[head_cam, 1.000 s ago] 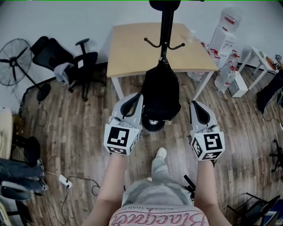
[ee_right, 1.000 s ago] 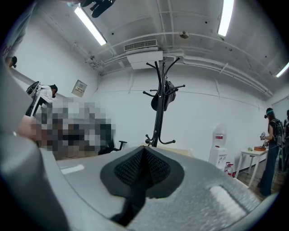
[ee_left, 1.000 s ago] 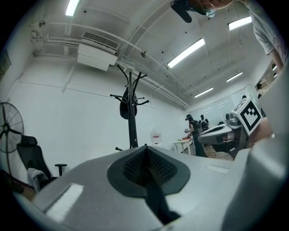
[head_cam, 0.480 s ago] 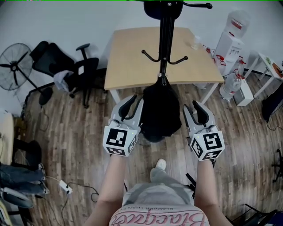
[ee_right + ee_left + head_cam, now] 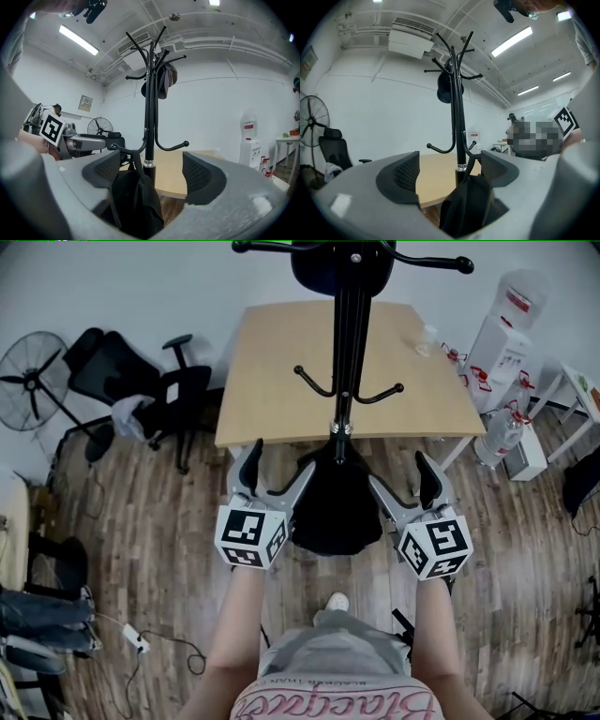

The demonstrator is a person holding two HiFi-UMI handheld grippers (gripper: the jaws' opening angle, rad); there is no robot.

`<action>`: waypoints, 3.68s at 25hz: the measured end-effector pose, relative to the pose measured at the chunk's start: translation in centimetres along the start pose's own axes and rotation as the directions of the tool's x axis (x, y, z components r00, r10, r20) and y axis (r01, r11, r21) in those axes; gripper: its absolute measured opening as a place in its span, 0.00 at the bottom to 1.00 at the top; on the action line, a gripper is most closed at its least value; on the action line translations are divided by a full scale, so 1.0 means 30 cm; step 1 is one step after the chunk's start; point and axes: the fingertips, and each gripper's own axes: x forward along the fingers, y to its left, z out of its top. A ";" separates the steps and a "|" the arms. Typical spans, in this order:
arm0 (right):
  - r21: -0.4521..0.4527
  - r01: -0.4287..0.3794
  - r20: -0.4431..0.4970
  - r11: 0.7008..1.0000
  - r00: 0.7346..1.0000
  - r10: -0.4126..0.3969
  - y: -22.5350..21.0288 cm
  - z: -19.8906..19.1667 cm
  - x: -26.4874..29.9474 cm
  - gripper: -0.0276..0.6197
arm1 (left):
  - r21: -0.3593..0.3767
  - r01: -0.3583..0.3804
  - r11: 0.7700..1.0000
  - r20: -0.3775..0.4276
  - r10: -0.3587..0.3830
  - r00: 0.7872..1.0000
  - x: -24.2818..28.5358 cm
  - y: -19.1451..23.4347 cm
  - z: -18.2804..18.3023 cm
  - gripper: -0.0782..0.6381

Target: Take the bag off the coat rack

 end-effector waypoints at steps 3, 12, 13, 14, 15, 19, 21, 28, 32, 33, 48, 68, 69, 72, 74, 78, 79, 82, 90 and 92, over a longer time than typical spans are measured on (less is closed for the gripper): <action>-0.008 -0.019 -0.013 1.000 1.000 0.019 -0.025 -0.017 0.027 0.68 | 0.002 -0.042 0.999 -0.010 0.042 0.999 0.034 0.023 -0.017 0.72; 0.017 -0.056 -0.084 0.998 0.995 0.057 -0.029 -0.152 0.069 0.68 | -0.008 -0.030 1.000 -0.097 0.029 0.995 0.083 0.009 -0.153 0.74; 0.023 -0.061 -0.095 0.998 0.993 0.063 -0.023 -0.172 0.070 0.68 | -0.010 -0.028 1.000 -0.110 0.027 0.994 0.083 0.006 -0.172 0.74; 0.028 -0.066 -0.108 0.997 0.992 0.069 -0.016 -0.193 0.071 0.68 | -0.012 -0.027 1.000 -0.123 0.025 0.992 0.082 0.002 -0.190 0.74; 0.033 -0.071 -0.121 0.997 0.990 0.075 -0.010 -0.214 0.072 0.68 | -0.016 -0.025 1.000 -0.135 0.023 0.991 0.083 -0.002 -0.208 0.74; 0.057 -0.082 -0.175 0.995 0.980 0.090 0.017 -0.300 0.067 0.68 | -0.029 -0.013 0.999 -0.182 0.007 0.983 0.079 -0.018 -0.280 0.74; 0.072 -0.081 -0.198 0.994 0.976 0.093 0.030 -0.340 0.062 0.68 | -0.036 -0.003 0.999 -0.207 -0.004 0.978 0.071 -0.026 -0.317 0.74; 0.116 -0.059 -0.281 0.991 0.955 0.090 0.061 -0.475 0.073 0.68 | -0.068 0.018 0.998 -0.305 -0.038 0.951 0.061 -0.029 -0.468 0.74; 0.126 -0.045 -0.309 0.991 0.948 0.082 0.069 -0.530 0.094 0.68 | -0.088 0.021 0.996 -0.350 -0.051 0.935 0.078 -0.016 -0.542 0.73; 0.129 -0.038 -0.316 0.991 0.946 0.078 0.066 -0.543 0.100 0.68 | -0.095 0.023 0.995 -0.362 -0.056 0.931 0.085 -0.012 -0.560 0.72; 0.073 -0.069 -0.404 0.995 0.910 0.093 0.041 -0.611 0.204 0.55 | -0.131 0.019 0.991 -0.403 -0.070 0.912 0.186 0.010 -0.644 0.54; 0.068 -0.066 -0.407 0.995 0.909 0.088 -0.011 -0.610 0.235 0.16 | -0.124 0.156 0.980 -0.432 -0.194 0.880 0.208 -0.032 -0.654 0.23; 0.069 -0.059 -0.407 0.996 0.910 0.082 -0.014 -0.607 0.233 0.16 | -0.127 0.160 0.979 -0.435 -0.200 0.878 0.205 -0.034 -0.653 0.22; 0.074 -0.051 -0.412 0.996 0.908 0.077 -0.015 -0.600 0.221 0.16 | -0.145 0.154 0.977 -0.443 -0.203 0.873 0.190 -0.044 -0.646 0.22; 0.075 -0.051 -0.414 0.996 0.907 0.078 -0.011 -0.592 0.206 0.15 | -0.156 0.151 0.976 -0.444 -0.206 0.872 0.177 -0.054 -0.637 0.21; 0.075 -0.049 -0.411 0.996 0.909 0.076 0.006 -0.571 0.175 0.15 | -0.161 0.169 0.972 -0.439 -0.224 0.870 0.149 -0.070 -0.614 0.21; 0.075 -0.045 -0.409 0.996 0.910 0.072 0.011 -0.565 0.168 0.15 | -0.160 0.171 0.972 -0.438 -0.225 0.870 0.142 -0.072 -0.607 0.21; 0.075 -0.031 -0.398 0.997 0.916 0.059 0.031 -0.543 0.149 0.15 | -0.156 0.181 0.971 -0.438 -0.232 0.868 0.120 -0.074 -0.585 0.21; 0.085 0.000 -0.375 0.996 0.927 0.032 0.076 -0.499 0.087 0.15 | -0.142 0.229 0.963 -0.436 -0.269 0.859 0.068 -0.093 -0.530 0.21; 0.083 0.008 -0.370 0.997 0.929 0.023 0.088 -0.487 0.067 0.15 | -0.139 0.242 0.960 -0.431 -0.278 0.858 0.050 -0.101 -0.516 0.21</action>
